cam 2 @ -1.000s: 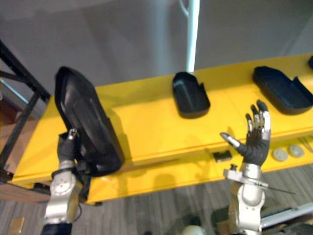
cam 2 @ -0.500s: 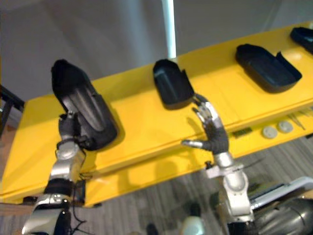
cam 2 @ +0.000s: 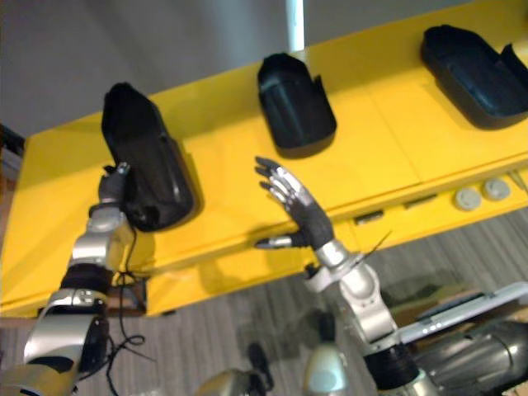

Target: Walk over and take plastic housings, then place them on the shelf

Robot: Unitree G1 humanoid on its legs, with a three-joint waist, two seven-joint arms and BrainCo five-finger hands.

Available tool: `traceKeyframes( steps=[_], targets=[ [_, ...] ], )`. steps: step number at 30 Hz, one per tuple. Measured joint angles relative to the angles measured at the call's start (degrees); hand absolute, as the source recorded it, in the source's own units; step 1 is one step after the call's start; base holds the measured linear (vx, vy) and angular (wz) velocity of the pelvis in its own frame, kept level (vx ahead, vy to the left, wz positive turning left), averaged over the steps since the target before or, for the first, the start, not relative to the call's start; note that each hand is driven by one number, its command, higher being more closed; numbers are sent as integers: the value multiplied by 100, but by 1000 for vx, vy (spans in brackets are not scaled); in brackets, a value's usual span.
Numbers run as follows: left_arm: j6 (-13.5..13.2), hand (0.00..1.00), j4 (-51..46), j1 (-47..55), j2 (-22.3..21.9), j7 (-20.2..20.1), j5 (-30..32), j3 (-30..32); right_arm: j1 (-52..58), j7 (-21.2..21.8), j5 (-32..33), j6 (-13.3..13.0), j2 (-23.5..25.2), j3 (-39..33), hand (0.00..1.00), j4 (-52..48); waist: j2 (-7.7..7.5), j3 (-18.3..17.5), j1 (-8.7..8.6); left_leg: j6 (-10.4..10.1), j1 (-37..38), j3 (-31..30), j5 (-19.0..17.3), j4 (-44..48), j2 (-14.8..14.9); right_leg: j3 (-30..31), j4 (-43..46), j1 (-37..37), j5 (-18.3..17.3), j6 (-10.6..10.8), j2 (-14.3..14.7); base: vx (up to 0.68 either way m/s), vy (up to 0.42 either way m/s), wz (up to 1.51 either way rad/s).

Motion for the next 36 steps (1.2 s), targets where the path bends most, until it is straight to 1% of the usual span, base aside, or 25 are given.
traceKeyframes(
  steps=[5, 6, 9, 14, 18, 21, 25, 30, 33, 36],
  targets=[
    [107, 100, 0, -241, 43, -85, 4, -1, -44, -220, -6, 11, 11, 128, 0, -209, -33, 70, -2, -2, -152, 39, -4, 87, 28, 36, 106, -173, -12, -18, 4, -14, 0, -1],
    [142, 0, -2, -259, 58, -85, 3, -1, -63, -238, -6, 12, 11, 131, 0, -210, -35, 73, 2, -4, -164, 78, -6, 88, 33, 61, 144, -222, -16, -24, 8, -27, 3, -13],
    [157, 0, -1, -274, 201, -89, 2, -3, -77, -285, -4, 14, 16, 140, 0, -268, -49, 169, -13, -11, -151, 176, -16, 115, 46, 171, 213, -277, -21, -30, 25, -22, 5, -15],
    [251, 0, 38, -294, 222, -25, -5, 19, -15, -329, 5, 7, 10, 139, 0, -435, -50, 169, -30, -16, -149, 321, -49, 157, 76, 237, 278, -336, -21, -31, 48, -17, 8, -10],
    [279, 0, 115, -298, 222, 83, -145, 69, 194, -363, 9, 1, 75, 152, 0, -435, -51, 170, -27, -8, -91, 419, -64, 146, 86, 334, 293, -335, -15, -23, 74, -8, 15, -11],
    [321, 0, 169, -331, 221, 265, -216, 96, 241, -488, 26, -1, 132, 147, 0, -435, -52, 170, -76, -14, -79, 450, -77, 147, 89, 340, 293, -337, -14, -20, 77, -2, 9, -6],
    [377, 0, 196, -339, 217, 517, -232, 295, 458, -493, 28, -1, 169, 149, 0, -437, -51, 170, -167, -14, -75, 477, -78, 140, 104, 356, 291, -342, -13, -21, 96, 2, 1, -1],
    [401, 0, 236, -355, 217, 795, -266, 359, 682, -463, 30, -5, 170, 150, 0, -443, -52, 170, -172, -23, 16, 689, -84, 117, 142, 473, 288, -341, -9, -23, 150, 14, 0, -13],
    [405, 0, 258, -367, 207, 999, -277, 568, 811, -448, 137, -14, 172, 151, 0, -532, -51, 170, -223, -24, 37, 746, -84, 98, 146, 512, 264, -341, 12, -28, 166, 7, 1, -9],
    [399, 0, 259, -429, 208, 1275, -238, 582, 934, -395, 153, -123, 171, 152, 0, -620, -52, 169, -256, -24, 85, 765, -84, 72, 149, 528, 250, -310, 22, -29, 181, 1, -1, -3]
  ],
)
